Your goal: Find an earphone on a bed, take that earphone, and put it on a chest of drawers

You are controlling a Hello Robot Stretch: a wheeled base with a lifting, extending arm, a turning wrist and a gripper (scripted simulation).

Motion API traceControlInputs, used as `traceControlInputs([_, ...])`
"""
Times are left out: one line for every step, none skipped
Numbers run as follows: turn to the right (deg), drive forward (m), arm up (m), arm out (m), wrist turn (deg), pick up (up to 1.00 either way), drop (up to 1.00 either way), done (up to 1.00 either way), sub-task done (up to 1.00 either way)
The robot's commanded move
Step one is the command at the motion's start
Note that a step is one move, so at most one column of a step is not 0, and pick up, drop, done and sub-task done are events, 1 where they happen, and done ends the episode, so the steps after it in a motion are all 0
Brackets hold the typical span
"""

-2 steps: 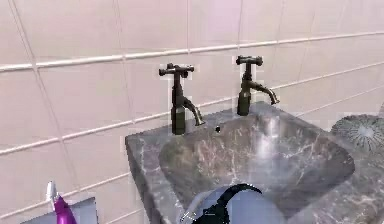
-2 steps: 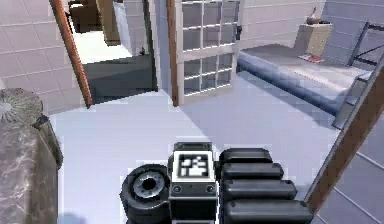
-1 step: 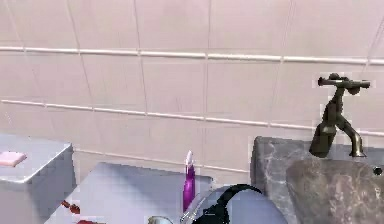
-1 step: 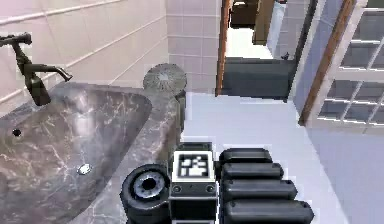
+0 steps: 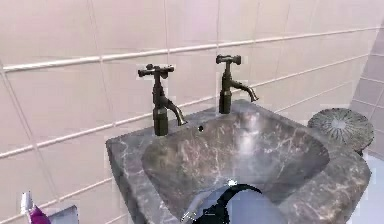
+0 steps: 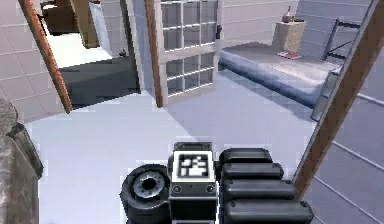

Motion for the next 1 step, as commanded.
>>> traceControlInputs([42.0, 0.00, 0.00, 0.00, 0.0, 0.00, 0.00, 0.00, 0.00])
